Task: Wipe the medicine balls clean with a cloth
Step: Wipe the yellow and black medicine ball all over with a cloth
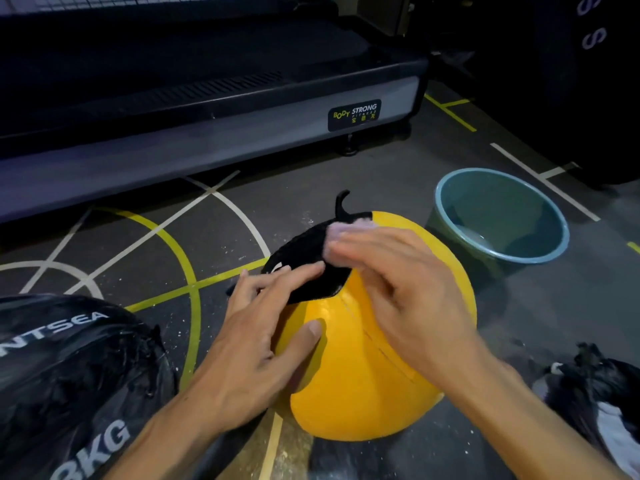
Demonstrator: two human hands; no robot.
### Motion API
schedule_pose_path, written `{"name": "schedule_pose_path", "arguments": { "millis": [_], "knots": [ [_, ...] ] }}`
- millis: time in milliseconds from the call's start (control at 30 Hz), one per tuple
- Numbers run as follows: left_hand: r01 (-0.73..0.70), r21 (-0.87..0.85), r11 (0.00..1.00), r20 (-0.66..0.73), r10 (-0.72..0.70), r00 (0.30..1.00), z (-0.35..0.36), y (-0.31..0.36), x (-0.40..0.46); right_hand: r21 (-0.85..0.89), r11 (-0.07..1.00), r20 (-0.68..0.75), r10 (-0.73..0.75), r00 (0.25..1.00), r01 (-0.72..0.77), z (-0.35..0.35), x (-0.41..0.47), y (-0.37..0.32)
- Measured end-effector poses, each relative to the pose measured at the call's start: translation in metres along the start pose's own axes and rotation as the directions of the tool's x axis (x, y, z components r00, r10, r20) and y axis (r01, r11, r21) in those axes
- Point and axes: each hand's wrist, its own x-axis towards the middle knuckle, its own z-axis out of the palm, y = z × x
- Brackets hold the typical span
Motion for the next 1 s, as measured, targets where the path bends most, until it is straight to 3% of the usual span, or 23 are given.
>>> {"name": "schedule_pose_path", "arguments": {
  "millis": [100,267,400,467,533,600,667,767,800,833,900,967,1000],
  "knots": [
    [-0.047,0.074,0.996,-0.008,0.048,0.999,0.003,0.000,-0.003,-0.196,0.975,0.188,-0.071,0.980,0.108,0.008,0.020,-0.005],
    [-0.120,0.135,0.983,-0.028,0.125,0.992,0.003,-0.003,-0.001,-0.193,0.975,-0.022,0.104,0.994,-0.107,-0.010,0.026,0.016],
    [-0.130,0.150,0.980,-0.049,0.139,0.989,0.003,-0.008,-0.004,-0.130,0.988,0.144,-0.067,0.987,0.085,-0.006,0.000,-0.009],
    [-0.140,0.154,0.978,-0.056,0.150,0.987,0.001,-0.009,-0.007,-0.095,0.994,0.058,-0.047,0.997,0.053,-0.013,0.001,0.004],
    [-0.154,0.155,0.976,-0.076,0.167,0.983,0.001,-0.008,-0.009,-0.137,0.986,-0.091,0.086,0.992,-0.098,-0.023,0.007,0.025],
    [-0.159,0.149,0.976,-0.097,0.174,0.980,0.002,-0.006,-0.010,-0.146,0.970,-0.135,0.174,0.975,-0.194,-0.028,0.014,0.036],
    [-0.160,0.142,0.977,-0.108,0.176,0.978,0.002,-0.006,-0.010,-0.106,0.985,-0.056,0.131,0.990,-0.137,-0.019,0.017,0.022],
    [-0.170,0.154,0.973,-0.111,0.188,0.976,0.002,-0.008,-0.010,-0.123,0.988,0.188,-0.074,0.979,0.098,-0.004,0.015,-0.006],
    [-0.170,0.154,0.973,-0.113,0.188,0.976,0.002,-0.009,-0.010,-0.140,0.983,0.209,-0.091,0.974,0.122,-0.004,0.017,-0.002],
    [-0.167,0.150,0.974,-0.115,0.185,0.976,0.002,-0.010,-0.011,-0.160,0.983,0.177,-0.060,0.982,0.088,-0.007,0.022,0.009],
    [-0.161,0.144,0.976,-0.118,0.179,0.977,0.003,-0.010,-0.013,-0.187,0.973,0.046,0.143,0.989,-0.133,-0.020,0.032,0.033],
    [-0.157,0.134,0.978,-0.120,0.173,0.978,0.004,-0.010,-0.015,-0.045,0.932,-0.051,0.357,0.933,-0.359,-0.039,0.035,0.048],
    [-0.157,0.132,0.979,-0.119,0.173,0.978,0.004,-0.010,-0.015,0.075,0.916,-0.088,0.400,0.912,-0.394,-0.046,0.033,0.050]
  ]
}}
